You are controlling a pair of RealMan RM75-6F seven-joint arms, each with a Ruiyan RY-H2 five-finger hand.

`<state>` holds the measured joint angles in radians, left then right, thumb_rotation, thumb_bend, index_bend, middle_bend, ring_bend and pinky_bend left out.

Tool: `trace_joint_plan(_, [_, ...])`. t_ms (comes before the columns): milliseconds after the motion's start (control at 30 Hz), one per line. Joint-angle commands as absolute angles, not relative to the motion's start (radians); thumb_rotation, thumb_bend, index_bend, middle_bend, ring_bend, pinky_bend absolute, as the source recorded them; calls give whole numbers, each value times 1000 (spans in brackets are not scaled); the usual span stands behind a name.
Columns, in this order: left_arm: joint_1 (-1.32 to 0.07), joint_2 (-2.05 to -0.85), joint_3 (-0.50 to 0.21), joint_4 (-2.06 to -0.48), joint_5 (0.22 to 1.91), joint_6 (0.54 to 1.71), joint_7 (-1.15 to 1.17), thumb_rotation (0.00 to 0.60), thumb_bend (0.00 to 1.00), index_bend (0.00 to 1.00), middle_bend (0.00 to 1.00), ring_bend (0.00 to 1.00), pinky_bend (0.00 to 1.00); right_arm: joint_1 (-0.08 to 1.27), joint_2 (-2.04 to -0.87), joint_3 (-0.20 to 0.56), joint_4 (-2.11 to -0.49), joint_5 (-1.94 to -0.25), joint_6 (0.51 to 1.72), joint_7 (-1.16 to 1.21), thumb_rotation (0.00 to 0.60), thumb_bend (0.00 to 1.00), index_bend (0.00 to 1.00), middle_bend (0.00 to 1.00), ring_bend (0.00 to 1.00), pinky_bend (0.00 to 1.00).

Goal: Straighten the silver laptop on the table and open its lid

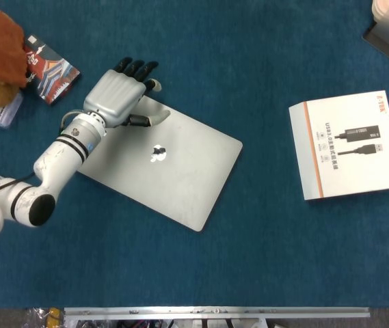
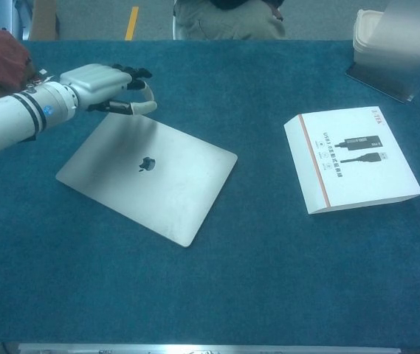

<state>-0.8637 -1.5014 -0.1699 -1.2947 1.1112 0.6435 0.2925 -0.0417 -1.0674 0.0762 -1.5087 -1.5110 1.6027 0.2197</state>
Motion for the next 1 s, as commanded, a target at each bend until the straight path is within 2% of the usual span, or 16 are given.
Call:
trace_joint_plan(33, [-873, -1531, -153, -1238, 1111, 627, 265, 0, 209, 224, 0, 0, 0, -41, -1068, 76, -1510, -1510, 1600, 216, 600, 252, 16, 174, 88, 74])
trace_joint_plan(567, [-873, -1604, -123, -1074, 1121, 606, 178, 0, 208, 224, 0, 0, 0, -39, -1063, 79, -1522, -1509, 1600, 202, 600, 252, 16, 174, 88, 74])
trace_joint_plan(1000, [-858, -1622, -108, -1014, 1120, 601, 150, 0, 208, 228, 0, 0, 0, -44, -1063, 81, -1518, -1504, 1606, 206, 600, 252, 16, 174, 88, 74])
